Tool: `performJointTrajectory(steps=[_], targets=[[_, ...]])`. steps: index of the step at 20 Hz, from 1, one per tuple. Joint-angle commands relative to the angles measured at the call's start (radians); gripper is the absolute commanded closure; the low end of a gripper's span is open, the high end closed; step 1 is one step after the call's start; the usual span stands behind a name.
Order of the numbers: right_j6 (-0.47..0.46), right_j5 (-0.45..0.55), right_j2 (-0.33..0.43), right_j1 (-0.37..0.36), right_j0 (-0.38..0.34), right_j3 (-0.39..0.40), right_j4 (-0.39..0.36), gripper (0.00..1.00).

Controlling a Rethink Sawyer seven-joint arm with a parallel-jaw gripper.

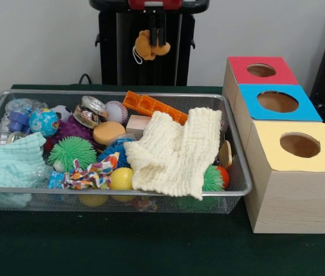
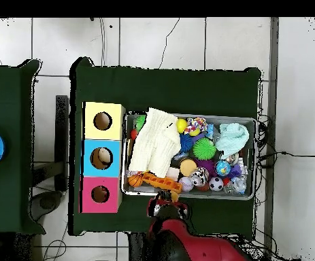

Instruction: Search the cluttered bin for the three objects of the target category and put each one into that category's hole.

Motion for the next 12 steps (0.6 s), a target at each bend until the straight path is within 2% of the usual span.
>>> performJointTrajectory(steps=[1, 6, 12], targets=[[0.249, -0.015, -0.010, -0.069, 0.042, 0.050, 0.111, 1.00], [0.247, 0.034, 0.003, -0.127, 0.070, 0.068, 0.179, 1.00], [0.255, 0.049, -0.052, -0.145, 0.171, 0.067, 0.255, 1.00]])
